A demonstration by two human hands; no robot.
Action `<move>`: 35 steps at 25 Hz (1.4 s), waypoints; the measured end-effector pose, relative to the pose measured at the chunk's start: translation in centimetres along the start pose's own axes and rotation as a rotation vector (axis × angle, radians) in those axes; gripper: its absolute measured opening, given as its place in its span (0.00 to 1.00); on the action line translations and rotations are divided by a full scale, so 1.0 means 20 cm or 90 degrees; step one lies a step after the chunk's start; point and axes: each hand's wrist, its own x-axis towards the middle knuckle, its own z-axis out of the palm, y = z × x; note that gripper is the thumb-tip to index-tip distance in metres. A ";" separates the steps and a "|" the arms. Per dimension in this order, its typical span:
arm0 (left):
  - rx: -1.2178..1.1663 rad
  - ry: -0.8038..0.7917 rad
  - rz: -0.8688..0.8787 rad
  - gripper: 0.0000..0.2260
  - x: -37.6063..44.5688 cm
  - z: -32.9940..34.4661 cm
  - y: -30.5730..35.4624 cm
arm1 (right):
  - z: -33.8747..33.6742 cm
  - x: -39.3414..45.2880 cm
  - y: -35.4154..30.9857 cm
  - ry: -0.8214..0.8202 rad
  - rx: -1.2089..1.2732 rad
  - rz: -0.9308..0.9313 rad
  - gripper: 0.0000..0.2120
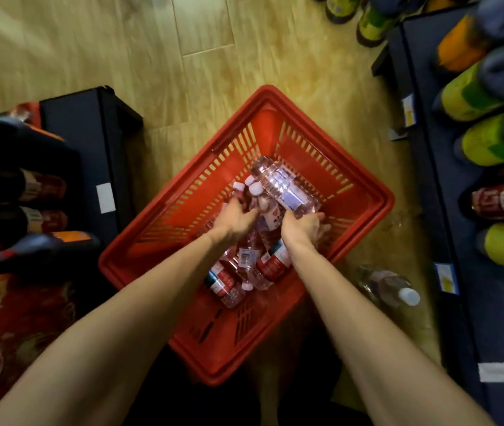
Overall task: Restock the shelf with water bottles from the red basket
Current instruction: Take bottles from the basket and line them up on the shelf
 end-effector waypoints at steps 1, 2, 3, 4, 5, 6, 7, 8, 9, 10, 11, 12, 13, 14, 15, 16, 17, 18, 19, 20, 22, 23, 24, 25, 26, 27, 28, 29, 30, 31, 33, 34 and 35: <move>-0.016 0.007 -0.010 0.21 0.01 0.02 0.00 | 0.02 0.00 0.00 0.050 -0.047 -0.045 0.34; -0.033 0.006 -0.019 0.24 0.04 0.05 -0.02 | 0.02 0.02 0.00 0.106 -0.103 -0.113 0.32; -0.055 0.000 -0.021 0.29 0.07 0.08 -0.03 | 0.02 0.05 -0.01 0.146 -0.148 -0.185 0.30; -0.076 -0.007 -0.019 0.35 0.09 0.11 -0.04 | 0.01 0.09 -0.03 0.152 -0.181 -0.247 0.28; -0.093 -0.013 -0.022 0.40 0.12 0.13 -0.06 | 0.01 0.14 -0.05 0.122 -0.207 -0.289 0.26; -0.112 -0.014 -0.028 0.42 0.15 0.15 -0.08 | 0.01 0.20 -0.07 0.074 -0.233 -0.312 0.25; -0.133 -0.006 -0.037 0.43 0.17 0.18 -0.10 | 0.02 0.25 -0.08 0.022 -0.262 -0.320 0.26; -0.161 -0.002 -0.038 0.42 0.19 0.19 -0.10 | 0.02 0.29 -0.08 -0.026 -0.288 -0.314 0.27; -0.182 -0.002 -0.038 0.40 0.20 0.21 -0.11 | 0.03 0.33 -0.08 -0.062 -0.313 -0.303 0.29; -0.191 -0.004 -0.032 0.39 0.20 0.23 -0.11 | 0.05 0.36 -0.06 -0.080 -0.344 -0.297 0.31; -0.191 0.003 -0.023 0.39 0.20 0.24 -0.11 | 0.06 0.38 -0.05 -0.082 -0.383 -0.299 0.33; -0.190 0.013 -0.017 0.40 0.20 0.25 -0.11 | 0.07 0.40 -0.03 -0.072 -0.422 -0.310 0.34; -0.197 0.024 -0.015 0.40 0.20 0.26 -0.11 | 0.08 0.41 -0.03 -0.054 -0.452 -0.327 0.35; -0.201 0.031 -0.013 0.39 0.19 0.26 -0.11 | 0.08 0.42 -0.02 -0.037 -0.466 -0.346 0.34; -0.203 0.043 -0.009 0.36 0.17 0.26 -0.10 | 0.07 0.42 -0.02 -0.024 -0.462 -0.358 0.32; -0.195 0.058 -0.007 0.34 0.15 0.25 -0.09 | 0.06 0.42 -0.03 -0.015 -0.446 -0.366 0.30; -0.189 0.073 0.002 0.32 0.13 0.24 -0.08 | 0.05 0.41 -0.03 -0.012 -0.428 -0.367 0.28; -0.183 0.086 0.013 0.30 0.10 0.22 -0.08 | 0.02 0.38 -0.02 -0.012 -0.411 -0.368 0.28; -0.179 0.093 0.029 0.28 0.07 0.20 -0.06 | 0.00 0.35 -0.02 -0.013 -0.399 -0.373 0.27; -0.171 0.100 0.044 0.26 0.03 0.16 -0.04 | -0.04 0.32 -0.01 -0.013 -0.388 -0.379 0.26; -0.155 0.124 0.068 0.24 -0.07 0.05 0.01 | -0.13 0.23 -0.01 -0.014 -0.363 -0.382 0.25; -0.150 0.135 0.077 0.25 -0.13 -0.01 0.03 | -0.18 0.18 -0.02 -0.009 -0.348 -0.376 0.25; -0.141 0.152 0.091 0.27 -0.18 -0.08 0.06 | -0.22 0.13 -0.03 -0.001 -0.335 -0.371 0.24; -0.134 0.173 0.106 0.29 -0.23 -0.15 0.07 | -0.27 0.07 -0.05 0.007 -0.322 -0.372 0.24; -0.129 0.191 0.112 0.30 -0.30 -0.22 0.09 | -0.34 0.00 -0.07 0.017 -0.308 -0.381 0.24; -0.128 0.209 0.119 0.30 -0.37 -0.30 0.12 | -0.41 -0.07 -0.11 0.025 -0.295 -0.393 0.25; -0.126 0.226 0.123 0.30 -0.43 -0.37 0.15 | -0.49 -0.15 -0.14 0.032 -0.288 -0.405 0.27; -0.124 0.237 0.138 0.30 -0.51 -0.44 0.19 | -0.58 -0.24 -0.18 0.034 -0.283 -0.412 0.29; -0.122 0.243 0.149 0.31 -0.59 -0.51 0.24 | -0.68 -0.32 -0.20 0.038 -0.273 -0.412 0.31; -0.118 0.248 0.155 0.31 -0.68 -0.57 0.29 | -0.78 -0.41 -0.20 0.043 -0.248 -0.405 0.31; -0.099 0.252 0.161 0.30 -0.86 -0.69 0.44 | -1.00 -0.60 -0.22 0.054 -0.195 -0.387 0.31; -0.096 0.255 0.168 0.30 -0.94 -0.74 0.52 | -1.10 -0.69 -0.24 0.050 -0.174 -0.377 0.31; -0.093 0.254 0.182 0.30 -1.01 -0.79 0.61 | -1.20 -0.77 -0.28 0.049 -0.160 -0.371 0.30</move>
